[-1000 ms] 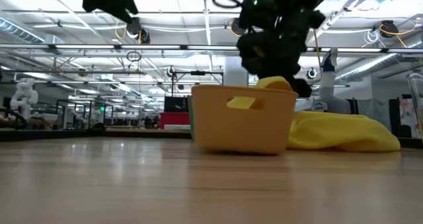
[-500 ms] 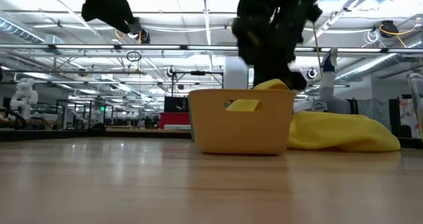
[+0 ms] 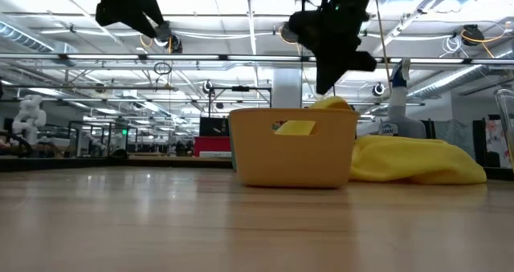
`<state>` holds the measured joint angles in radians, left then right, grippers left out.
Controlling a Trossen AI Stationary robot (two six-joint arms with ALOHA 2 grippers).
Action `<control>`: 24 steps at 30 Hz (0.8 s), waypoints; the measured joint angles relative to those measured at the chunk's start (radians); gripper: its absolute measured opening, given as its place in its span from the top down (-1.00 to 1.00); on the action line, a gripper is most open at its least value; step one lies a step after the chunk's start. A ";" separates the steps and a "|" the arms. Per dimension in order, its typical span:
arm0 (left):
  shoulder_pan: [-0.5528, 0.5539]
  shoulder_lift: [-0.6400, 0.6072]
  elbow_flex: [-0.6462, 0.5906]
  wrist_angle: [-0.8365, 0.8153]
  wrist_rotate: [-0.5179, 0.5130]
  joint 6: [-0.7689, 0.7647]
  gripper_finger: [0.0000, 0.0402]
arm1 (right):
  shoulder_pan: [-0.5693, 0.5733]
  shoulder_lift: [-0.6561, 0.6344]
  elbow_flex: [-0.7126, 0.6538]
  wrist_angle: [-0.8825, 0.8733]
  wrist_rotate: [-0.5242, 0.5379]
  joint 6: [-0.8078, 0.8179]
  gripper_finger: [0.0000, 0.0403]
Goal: Sort microfiber towel by color & place in baskets
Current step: Put the left yellow microfiber towel into the yellow bin
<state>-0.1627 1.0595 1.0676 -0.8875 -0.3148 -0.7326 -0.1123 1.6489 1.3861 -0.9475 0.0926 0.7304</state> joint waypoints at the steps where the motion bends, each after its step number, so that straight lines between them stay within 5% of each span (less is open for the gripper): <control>1: -0.007 0.000 0.000 0.001 0.004 -0.021 0.09 | 0.000 0.017 0.000 0.001 -0.009 -0.003 1.00; 14: -0.168 0.000 0.000 0.100 -0.005 -0.179 0.09 | 0.032 0.257 -0.002 0.017 -0.124 -0.060 1.00; 24: -0.256 0.000 0.000 0.095 -0.065 -0.257 0.09 | 0.070 0.229 0.061 -0.025 -0.070 -0.063 1.00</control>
<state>-0.4192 1.0599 1.0676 -0.7926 -0.3801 -0.9898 -0.0421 1.8775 1.4467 -0.9727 0.0227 0.6676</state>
